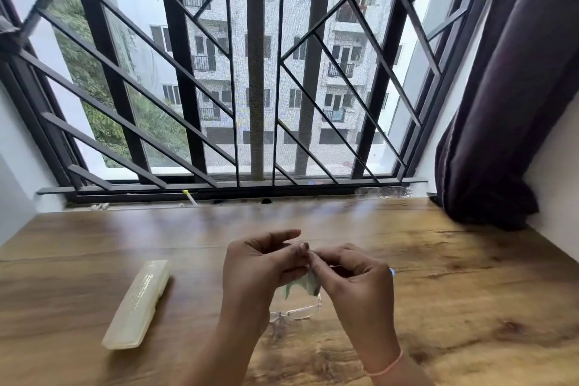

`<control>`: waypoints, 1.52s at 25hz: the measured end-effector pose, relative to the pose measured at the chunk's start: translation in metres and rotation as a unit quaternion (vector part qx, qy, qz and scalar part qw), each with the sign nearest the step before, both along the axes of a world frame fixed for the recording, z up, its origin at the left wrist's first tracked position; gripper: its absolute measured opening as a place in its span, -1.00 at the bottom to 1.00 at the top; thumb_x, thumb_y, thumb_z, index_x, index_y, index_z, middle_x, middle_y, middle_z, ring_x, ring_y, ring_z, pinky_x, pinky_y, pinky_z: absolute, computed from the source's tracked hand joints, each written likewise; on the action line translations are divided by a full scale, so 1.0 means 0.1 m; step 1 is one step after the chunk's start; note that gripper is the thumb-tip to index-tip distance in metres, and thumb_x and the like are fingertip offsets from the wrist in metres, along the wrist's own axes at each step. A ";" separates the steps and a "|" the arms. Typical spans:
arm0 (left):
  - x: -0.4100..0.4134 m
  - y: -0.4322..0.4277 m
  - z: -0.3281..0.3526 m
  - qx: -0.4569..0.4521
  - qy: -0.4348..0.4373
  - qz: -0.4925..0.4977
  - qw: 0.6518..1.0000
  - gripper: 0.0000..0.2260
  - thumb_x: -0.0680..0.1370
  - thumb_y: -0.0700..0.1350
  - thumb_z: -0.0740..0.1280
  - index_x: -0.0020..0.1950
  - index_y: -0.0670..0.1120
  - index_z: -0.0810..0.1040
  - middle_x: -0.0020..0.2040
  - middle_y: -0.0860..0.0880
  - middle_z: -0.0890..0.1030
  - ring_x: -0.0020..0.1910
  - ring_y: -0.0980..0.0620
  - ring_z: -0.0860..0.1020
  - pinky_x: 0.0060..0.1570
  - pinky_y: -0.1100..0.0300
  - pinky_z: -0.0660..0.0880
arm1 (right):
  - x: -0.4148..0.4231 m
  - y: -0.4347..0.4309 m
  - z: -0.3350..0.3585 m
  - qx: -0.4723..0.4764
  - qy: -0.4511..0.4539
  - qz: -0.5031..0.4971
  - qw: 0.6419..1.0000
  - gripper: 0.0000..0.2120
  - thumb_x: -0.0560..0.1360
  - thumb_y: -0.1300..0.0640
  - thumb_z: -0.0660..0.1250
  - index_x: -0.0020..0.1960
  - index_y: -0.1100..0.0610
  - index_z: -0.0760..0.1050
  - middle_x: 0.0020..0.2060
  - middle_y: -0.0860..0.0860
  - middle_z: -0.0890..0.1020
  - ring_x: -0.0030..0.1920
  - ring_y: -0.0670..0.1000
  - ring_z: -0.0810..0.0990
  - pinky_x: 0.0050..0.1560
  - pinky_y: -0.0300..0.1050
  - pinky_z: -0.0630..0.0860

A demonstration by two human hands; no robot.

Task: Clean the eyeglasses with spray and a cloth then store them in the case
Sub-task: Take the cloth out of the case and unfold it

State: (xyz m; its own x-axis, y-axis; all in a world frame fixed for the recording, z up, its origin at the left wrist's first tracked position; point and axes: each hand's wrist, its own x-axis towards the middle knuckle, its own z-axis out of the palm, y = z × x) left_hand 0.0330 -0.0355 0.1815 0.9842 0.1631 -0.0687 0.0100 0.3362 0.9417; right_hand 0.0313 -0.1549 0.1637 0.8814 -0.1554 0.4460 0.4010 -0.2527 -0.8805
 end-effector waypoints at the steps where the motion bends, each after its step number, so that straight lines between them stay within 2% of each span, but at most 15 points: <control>1: 0.00 0.00 0.00 -0.005 0.003 0.000 1.000 -0.82 0.34 -0.43 0.42 -0.11 -0.24 0.64 -0.34 -0.19 0.64 -0.35 -0.08 0.63 -0.30 0.16 0.62 | 0.00 -0.01 0.00 -0.001 0.002 0.003 1.000 -0.84 0.30 0.29 0.50 -0.31 0.02 0.68 -0.39 -0.11 0.66 -0.31 -0.12 0.63 -0.31 -0.34 0.49; 3: 0.01 0.00 -0.01 -0.016 0.006 0.002 1.000 -0.78 0.33 -0.43 0.42 -0.07 -0.23 0.63 -0.32 -0.21 0.64 -0.35 -0.08 0.63 -0.33 0.18 0.61 | 0.01 -0.02 -0.01 0.019 0.020 0.012 1.000 -0.83 0.31 0.31 0.49 -0.31 0.05 0.69 -0.39 -0.04 0.67 -0.32 -0.08 0.64 -0.32 -0.28 0.51; 5: 0.01 0.00 -0.01 -0.031 0.003 0.006 1.000 -0.74 0.32 -0.42 0.42 -0.03 -0.23 0.62 -0.32 -0.21 0.65 -0.36 -0.08 0.64 -0.37 0.20 0.59 | 0.02 -0.02 0.00 0.105 0.077 0.033 0.991 -0.84 0.32 0.35 0.46 -0.32 0.12 0.68 -0.38 0.04 0.68 -0.32 0.00 0.64 -0.30 -0.21 0.52; 8: 0.01 -0.01 -0.01 -0.049 -0.002 0.010 0.999 -0.68 0.32 -0.44 0.42 0.03 -0.21 0.59 -0.32 -0.21 0.66 -0.35 -0.10 0.65 -0.38 0.20 0.57 | 0.04 -0.03 0.01 0.295 0.188 0.104 0.931 -0.91 0.29 0.38 0.41 -0.33 0.24 0.65 -0.38 0.18 0.67 -0.35 0.09 0.62 -0.32 -0.13 0.54; 10: 0.01 -0.01 -0.01 -0.057 -0.006 0.017 0.998 -0.63 0.32 -0.45 0.41 0.08 -0.20 0.57 -0.33 -0.20 0.66 -0.35 -0.10 0.65 -0.37 0.20 0.57 | 0.04 -0.03 0.01 0.341 0.210 0.129 0.907 -0.96 0.24 0.34 0.41 -0.33 0.27 0.65 -0.38 0.20 0.66 -0.36 0.10 0.62 -0.34 -0.13 0.56; 12: 0.02 0.00 -0.02 -0.059 -0.010 0.015 0.998 -0.59 0.32 -0.44 0.42 0.13 -0.19 0.54 -0.33 -0.20 0.66 -0.34 -0.10 0.65 -0.35 0.18 0.59 | 0.04 -0.03 0.01 0.321 0.206 0.125 0.916 -0.95 0.28 0.35 0.41 -0.31 0.28 0.65 -0.36 0.21 0.67 -0.34 0.10 0.63 -0.31 -0.12 0.57; 14: 0.02 0.00 -0.03 -0.062 -0.011 0.008 0.998 -0.58 0.32 -0.43 0.42 0.14 -0.18 0.54 -0.32 -0.18 0.67 -0.33 -0.10 0.65 -0.32 0.17 0.60 | 0.03 -0.03 0.01 0.262 0.176 0.100 0.944 -0.94 0.32 0.34 0.42 -0.29 0.26 0.66 -0.34 0.20 0.69 -0.31 0.11 0.65 -0.27 -0.11 0.57; 17: 0.01 -0.02 -0.04 -0.075 -0.009 -0.002 0.997 -0.59 0.33 -0.44 0.41 0.14 -0.19 0.54 -0.30 -0.19 0.67 -0.31 -0.09 0.65 -0.29 0.15 0.61 | 0.03 -0.04 -0.01 0.055 0.059 0.014 0.997 -0.94 0.30 0.26 0.50 -0.28 0.12 0.69 -0.36 -0.01 0.70 -0.27 -0.02 0.68 -0.23 -0.17 0.58; 19: 0.00 -0.03 -0.05 -0.091 -0.006 -0.007 0.996 -0.58 0.33 -0.45 0.40 0.16 -0.22 0.52 -0.29 -0.20 0.68 -0.30 -0.10 0.66 -0.28 0.14 0.62 | 0.01 -0.03 -0.01 -0.031 0.006 -0.021 0.999 -0.87 0.29 0.26 0.52 -0.30 0.04 0.68 -0.38 -0.10 0.68 -0.29 -0.10 0.66 -0.26 -0.23 0.57; 23: 0.00 -0.04 -0.06 -0.092 -0.013 -0.006 0.996 -0.47 0.32 -0.46 0.41 0.26 -0.24 0.45 -0.30 -0.18 0.68 -0.31 -0.09 0.65 -0.29 0.14 0.62 | 0.02 -0.03 0.00 0.011 0.033 -0.010 0.999 -0.83 0.30 0.32 0.49 -0.33 0.07 0.67 -0.39 -0.04 0.68 -0.32 -0.06 0.65 -0.29 -0.20 0.57; 27: -0.02 -0.04 -0.04 -0.107 -0.018 0.001 0.994 -0.31 0.28 -0.43 0.43 0.38 -0.23 0.32 -0.31 -0.19 0.67 -0.35 -0.11 0.64 -0.33 0.14 0.61 | 0.05 -0.06 0.03 0.201 0.156 0.067 0.965 -0.86 0.34 0.41 0.41 -0.34 0.23 0.65 -0.41 0.16 0.67 -0.36 0.08 0.63 -0.29 -0.10 0.57; 31: -0.01 -0.04 -0.05 -0.097 -0.018 0.012 0.995 -0.24 0.24 -0.37 0.46 0.41 -0.23 0.28 -0.31 -0.19 0.67 -0.36 -0.07 0.63 -0.38 0.17 0.58 | 0.00 -0.06 0.07 0.163 0.151 0.092 0.971 -0.98 0.29 0.30 0.47 -0.29 0.22 0.67 -0.37 0.15 0.69 -0.31 0.09 0.67 -0.21 -0.05 0.60; 33: -0.02 -0.05 -0.05 -0.084 -0.020 0.014 0.996 -0.26 0.22 -0.35 0.47 0.38 -0.23 0.33 -0.35 -0.15 0.66 -0.37 -0.03 0.64 -0.40 0.18 0.56 | -0.03 -0.05 0.08 0.122 0.140 0.092 0.978 -0.94 0.25 0.28 0.51 -0.27 0.21 0.68 -0.36 0.12 0.70 -0.28 0.09 0.69 -0.20 -0.05 0.62; 36: -0.02 -0.06 -0.10 -0.066 -0.019 0.017 0.997 -0.36 0.23 -0.34 0.48 0.30 -0.21 0.43 -0.37 -0.12 0.65 -0.37 -0.02 0.63 -0.38 0.15 0.57 | -0.03 -0.04 0.04 0.096 0.133 0.074 0.984 -0.95 0.26 0.32 0.51 -0.29 0.22 0.67 -0.38 0.12 0.70 -0.32 0.06 0.68 -0.28 -0.13 0.58; 38: -0.02 -0.06 -0.14 -0.057 -0.025 0.019 0.998 -0.47 0.29 -0.39 0.45 0.24 -0.18 0.48 -0.33 -0.11 0.66 -0.33 -0.03 0.64 -0.36 0.16 0.57 | -0.03 -0.05 0.04 0.117 0.148 0.083 0.979 -0.97 0.30 0.33 0.48 -0.30 0.25 0.65 -0.37 0.18 0.68 -0.32 0.11 0.66 -0.24 -0.08 0.58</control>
